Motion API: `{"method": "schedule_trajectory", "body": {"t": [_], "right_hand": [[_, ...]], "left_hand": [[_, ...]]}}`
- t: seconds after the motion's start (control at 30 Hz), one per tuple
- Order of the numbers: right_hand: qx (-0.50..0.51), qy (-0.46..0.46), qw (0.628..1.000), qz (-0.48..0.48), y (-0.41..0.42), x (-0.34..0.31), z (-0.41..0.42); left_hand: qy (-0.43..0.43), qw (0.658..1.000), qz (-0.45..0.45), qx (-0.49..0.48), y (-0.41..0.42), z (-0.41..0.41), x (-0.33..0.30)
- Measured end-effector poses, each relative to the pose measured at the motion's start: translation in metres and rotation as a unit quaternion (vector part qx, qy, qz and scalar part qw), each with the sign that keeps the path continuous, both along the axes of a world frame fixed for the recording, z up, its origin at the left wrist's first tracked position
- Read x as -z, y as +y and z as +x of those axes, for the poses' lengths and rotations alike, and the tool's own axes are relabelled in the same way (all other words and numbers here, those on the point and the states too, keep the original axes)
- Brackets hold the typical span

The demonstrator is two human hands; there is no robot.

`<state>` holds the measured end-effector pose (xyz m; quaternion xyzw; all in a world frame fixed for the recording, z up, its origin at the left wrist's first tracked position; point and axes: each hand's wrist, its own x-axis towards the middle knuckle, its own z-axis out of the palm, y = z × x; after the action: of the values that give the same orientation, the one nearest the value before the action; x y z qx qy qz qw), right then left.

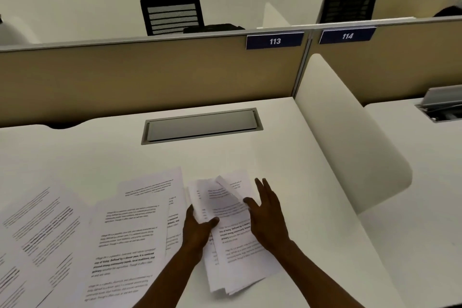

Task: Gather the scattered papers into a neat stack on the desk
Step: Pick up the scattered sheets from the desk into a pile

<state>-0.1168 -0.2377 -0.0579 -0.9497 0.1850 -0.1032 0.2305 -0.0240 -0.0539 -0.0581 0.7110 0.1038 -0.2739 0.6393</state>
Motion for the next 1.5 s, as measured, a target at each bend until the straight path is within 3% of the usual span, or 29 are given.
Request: {"method": "schedule_trajectory", "body": {"t": [0.1,0.27,0.43,0.5,0.6,0.67,0.77,0.93,1.0,1.07,1.2,1.3,1.4,1.5], "right_hand": [[-0.030,-0.014,0.998,-0.060,0.004,0.001,-0.003],[-0.033,-0.041,0.998,-0.018,0.000,0.002,-0.003],[0.002,-0.060,0.997,0.041,-0.014,0.004,-0.002],[0.001,-0.059,0.998,0.035,-0.018,0.007,-0.001],[-0.002,-0.060,0.998,0.032,-0.018,0.011,-0.002],[0.000,-0.062,0.997,0.041,-0.014,0.012,-0.002],[0.010,-0.060,0.996,0.068,-0.011,0.012,-0.002],[0.044,-0.015,0.986,0.159,-0.011,0.002,-0.003],[0.084,-0.013,0.968,0.236,-0.016,-0.003,-0.003],[0.128,-0.025,0.922,0.364,-0.028,-0.015,-0.003],[0.148,-0.040,0.761,0.630,-0.050,-0.036,-0.006],[0.127,-0.022,0.676,0.726,-0.057,-0.037,-0.010],[0.088,0.004,0.666,0.741,-0.055,-0.037,-0.012],[0.075,0.021,0.711,0.698,-0.047,-0.039,-0.011]], "left_hand": [[0.007,1.000,-0.025,0.005,0.001,-0.001,0.000],[0.014,0.996,-0.081,0.040,0.003,-0.002,-0.007],[0.105,0.972,-0.193,0.081,0.007,0.005,-0.008],[0.119,0.969,-0.191,0.101,0.005,0.004,-0.007],[0.067,0.982,-0.136,0.115,-0.002,-0.005,-0.010],[-0.022,0.990,-0.067,0.121,-0.008,-0.013,-0.016],[-0.160,0.975,0.023,0.150,-0.018,-0.024,-0.029],[-0.232,0.961,-0.003,0.152,-0.021,-0.028,-0.048],[-0.223,0.963,-0.041,0.143,-0.017,-0.024,-0.052],[-0.187,0.970,-0.089,0.125,-0.013,-0.020,-0.057],[-0.127,0.974,-0.155,0.107,-0.008,-0.008,-0.062],[-0.104,0.977,-0.153,0.107,-0.006,-0.001,-0.061],[-0.074,0.982,-0.134,0.114,0.000,0.005,-0.055],[-0.069,0.981,-0.073,0.165,0.010,0.003,-0.056]]}}
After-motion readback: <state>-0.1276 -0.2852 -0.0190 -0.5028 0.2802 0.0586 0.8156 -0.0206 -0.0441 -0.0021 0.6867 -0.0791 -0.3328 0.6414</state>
